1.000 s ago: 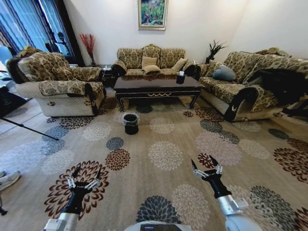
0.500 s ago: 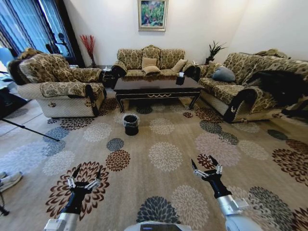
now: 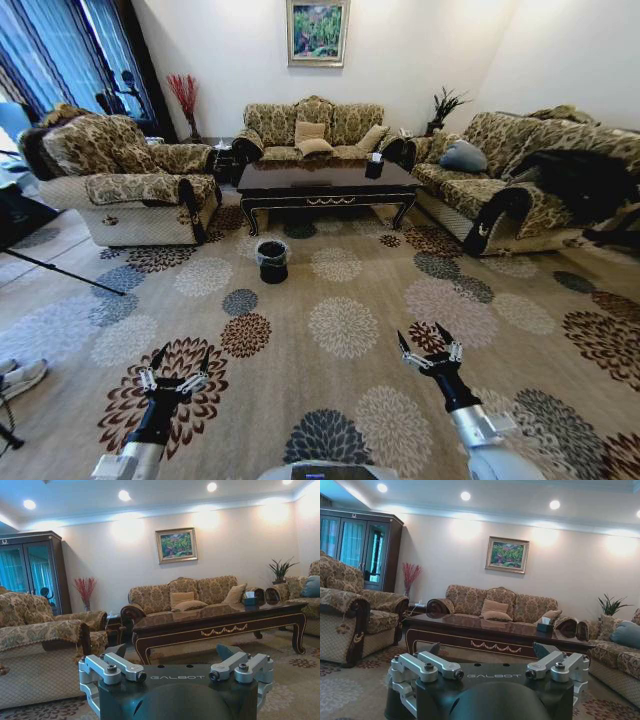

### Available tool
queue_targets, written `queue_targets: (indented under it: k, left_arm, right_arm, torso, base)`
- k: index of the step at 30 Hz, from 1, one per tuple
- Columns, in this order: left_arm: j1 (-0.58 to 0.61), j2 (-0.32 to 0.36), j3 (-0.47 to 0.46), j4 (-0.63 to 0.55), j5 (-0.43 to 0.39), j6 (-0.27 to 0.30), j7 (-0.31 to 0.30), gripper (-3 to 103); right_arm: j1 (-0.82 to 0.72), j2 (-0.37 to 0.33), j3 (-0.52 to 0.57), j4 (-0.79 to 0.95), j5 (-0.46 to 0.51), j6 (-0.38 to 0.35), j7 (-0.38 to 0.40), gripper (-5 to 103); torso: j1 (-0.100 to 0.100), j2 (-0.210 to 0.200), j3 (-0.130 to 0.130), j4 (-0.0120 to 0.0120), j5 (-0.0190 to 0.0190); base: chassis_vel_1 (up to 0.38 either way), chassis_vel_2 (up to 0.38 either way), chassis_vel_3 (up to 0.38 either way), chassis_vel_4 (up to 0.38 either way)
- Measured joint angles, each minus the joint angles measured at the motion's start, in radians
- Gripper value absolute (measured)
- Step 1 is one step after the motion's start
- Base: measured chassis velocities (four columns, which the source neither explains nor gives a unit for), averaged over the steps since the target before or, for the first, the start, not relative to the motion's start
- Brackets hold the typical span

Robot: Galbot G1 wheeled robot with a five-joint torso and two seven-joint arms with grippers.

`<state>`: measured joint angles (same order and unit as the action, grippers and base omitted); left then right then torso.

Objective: Move to the front of the table and pick up the trash from the floor, then place it into the trash bin.

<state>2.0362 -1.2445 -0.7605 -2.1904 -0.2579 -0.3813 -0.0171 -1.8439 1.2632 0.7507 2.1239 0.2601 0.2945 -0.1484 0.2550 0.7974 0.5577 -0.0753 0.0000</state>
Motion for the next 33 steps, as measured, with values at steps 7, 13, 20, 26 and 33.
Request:
queue_targets:
  k: [7,13,20,26,33]
  left_arm:
    - [0.000,0.000,0.000,0.000,0.000,0.000,0.000,100]
    - [0.000,0.000,0.000,0.000,0.000,0.000,0.000,100]
    - [0.000,0.000,0.000,0.000,0.000,0.000,0.000,100]
    - [0.000,0.000,0.000,0.000,0.000,0.000,0.000,100]
    - [0.000,0.000,0.000,0.000,0.000,0.000,0.000,100]
  right_arm:
    - [0.000,0.000,0.000,0.000,0.000,0.000,0.000,100]
    - [0.000,0.000,0.000,0.000,0.000,0.000,0.000,100]
    - [0.000,0.000,0.000,0.000,0.000,0.000,0.000,100]
    - [0.000,0.000,0.000,0.000,0.000,0.000,0.000,100]
    - [0.000,0.000,0.000,0.000,0.000,0.000,0.000,100]
  torso:
    - [0.014,0.033,0.018,0.0000,0.0000]
    - [0.026,0.061,0.035,0.0000,0.0000]
    - [0.040,0.094,0.054,0.0000,0.0000]
    - [0.053,0.121,0.069,0.0000,0.0000]
    - [0.068,0.156,0.088,0.0000,0.0000]
  base:
    - [0.000,0.000,0.000,0.000]
    - [0.000,0.000,0.000,0.000]
    - [0.000,0.000,0.000,0.000]
    - [0.000,0.000,0.000,0.000]
    - [0.000,0.000,0.000,0.000]
